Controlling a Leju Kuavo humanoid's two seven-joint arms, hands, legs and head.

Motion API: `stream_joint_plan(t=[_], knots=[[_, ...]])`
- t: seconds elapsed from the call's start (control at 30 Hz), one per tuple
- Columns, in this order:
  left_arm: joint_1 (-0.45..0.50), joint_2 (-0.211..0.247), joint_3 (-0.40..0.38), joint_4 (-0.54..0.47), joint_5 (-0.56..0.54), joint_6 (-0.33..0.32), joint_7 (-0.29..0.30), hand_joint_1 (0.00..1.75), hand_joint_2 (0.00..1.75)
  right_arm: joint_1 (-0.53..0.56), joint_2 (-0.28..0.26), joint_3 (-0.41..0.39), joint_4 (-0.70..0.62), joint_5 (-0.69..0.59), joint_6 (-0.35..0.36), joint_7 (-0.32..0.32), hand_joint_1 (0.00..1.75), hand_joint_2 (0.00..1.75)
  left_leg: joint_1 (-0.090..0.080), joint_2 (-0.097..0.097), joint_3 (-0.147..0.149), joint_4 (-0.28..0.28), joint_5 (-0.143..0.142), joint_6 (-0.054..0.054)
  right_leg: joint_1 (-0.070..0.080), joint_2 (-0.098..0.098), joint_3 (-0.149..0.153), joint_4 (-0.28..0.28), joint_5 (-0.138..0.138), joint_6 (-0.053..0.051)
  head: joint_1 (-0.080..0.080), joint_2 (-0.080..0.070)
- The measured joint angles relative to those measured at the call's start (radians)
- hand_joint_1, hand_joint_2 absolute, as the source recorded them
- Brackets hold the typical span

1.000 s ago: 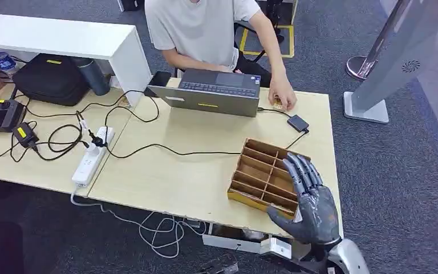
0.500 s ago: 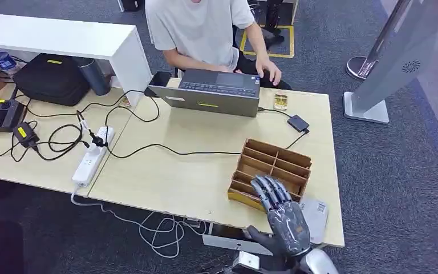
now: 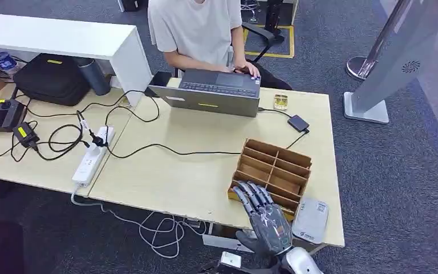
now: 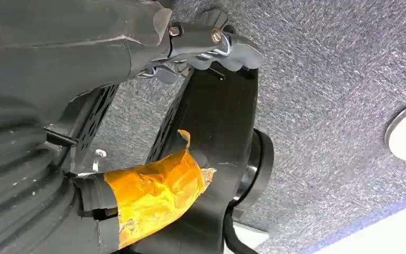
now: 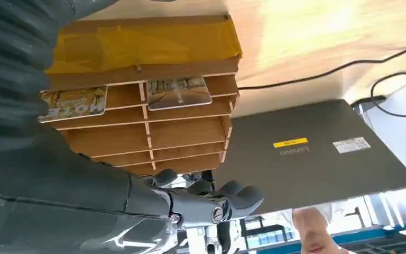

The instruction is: Pass the card to the sensor for recognition and then transmit it.

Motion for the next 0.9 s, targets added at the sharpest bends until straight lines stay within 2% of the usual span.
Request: stream_joint_plan(t=[0.27, 0.43, 0.67, 0.9], knots=[[0.000, 0.000, 0.000, 0.003, 0.005, -0.010, 0.009, 0.00, 1.75, -0.052, 0.013, 0.006, 0.099, 0.061, -0.054, 0.078, 0.00, 1.75, 0.000, 0.000, 0.000, 0.000, 0.000, 0.000, 0.000, 0.000, 0.000, 0.000, 0.000, 0.000, 0.000, 0.000], [0.000, 0.000, 0.000, 0.004, 0.009, -0.010, 0.011, 0.00, 1.75, -0.074, 0.013, -0.009, 0.152, 0.064, -0.098, 0.105, 0.00, 1.75, 0.000, 0.000, 0.000, 0.000, 0.000, 0.000, 0.000, 0.000, 0.000, 0.000, 0.000, 0.000, 0.000, 0.000], [0.000, 0.000, 0.000, 0.004, 0.013, -0.009, 0.011, 0.00, 1.75, -0.081, 0.008, -0.070, 0.183, 0.103, -0.167, 0.154, 0.00, 1.75, 0.000, 0.000, 0.000, 0.000, 0.000, 0.000, 0.000, 0.000, 0.000, 0.000, 0.000, 0.000, 0.000, 0.000], [0.000, 0.000, 0.000, 0.004, 0.017, -0.005, 0.009, 0.00, 1.75, -0.073, -0.003, -0.124, 0.179, 0.113, -0.167, 0.156, 0.00, 1.75, 0.000, 0.000, 0.000, 0.000, 0.000, 0.000, 0.000, 0.000, 0.000, 0.000, 0.000, 0.000, 0.000, 0.000]])
